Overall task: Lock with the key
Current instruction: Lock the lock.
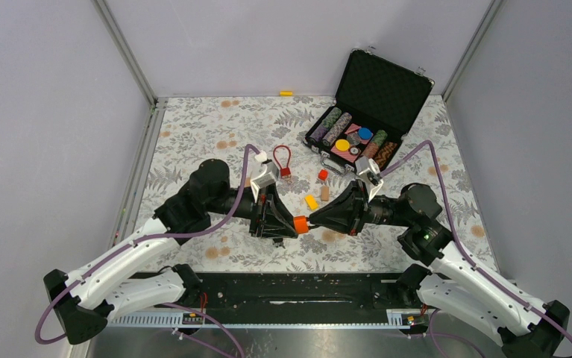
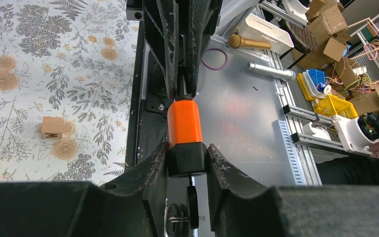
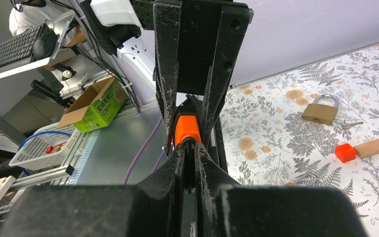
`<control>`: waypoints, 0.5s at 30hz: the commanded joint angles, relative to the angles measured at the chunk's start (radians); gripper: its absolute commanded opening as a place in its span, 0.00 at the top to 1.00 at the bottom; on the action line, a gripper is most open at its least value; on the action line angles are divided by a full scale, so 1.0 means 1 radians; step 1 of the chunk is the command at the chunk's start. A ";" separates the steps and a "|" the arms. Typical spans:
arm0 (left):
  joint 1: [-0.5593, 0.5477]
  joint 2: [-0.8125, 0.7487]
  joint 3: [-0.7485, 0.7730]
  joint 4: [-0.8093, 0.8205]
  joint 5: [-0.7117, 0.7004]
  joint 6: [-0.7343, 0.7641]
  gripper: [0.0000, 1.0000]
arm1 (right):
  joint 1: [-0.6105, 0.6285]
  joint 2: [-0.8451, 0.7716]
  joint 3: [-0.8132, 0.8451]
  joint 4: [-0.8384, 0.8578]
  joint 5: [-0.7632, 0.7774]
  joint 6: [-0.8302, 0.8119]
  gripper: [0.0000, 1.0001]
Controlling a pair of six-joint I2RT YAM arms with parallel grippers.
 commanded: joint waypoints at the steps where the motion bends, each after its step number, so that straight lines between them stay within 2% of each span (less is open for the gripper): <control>1: -0.011 0.030 0.029 0.213 -0.051 -0.027 1.00 | 0.073 0.037 0.002 0.046 0.085 -0.046 1.00; 10: -0.007 0.018 0.017 0.313 -0.253 -0.117 1.00 | 0.159 0.104 -0.015 0.149 0.105 0.004 1.00; 13: 0.007 0.014 0.032 0.293 -0.251 -0.111 1.00 | 0.160 0.087 -0.006 0.115 0.131 -0.011 1.00; 15: 0.016 0.012 0.042 0.246 -0.249 -0.092 1.00 | 0.160 0.060 0.019 0.035 0.167 -0.026 1.00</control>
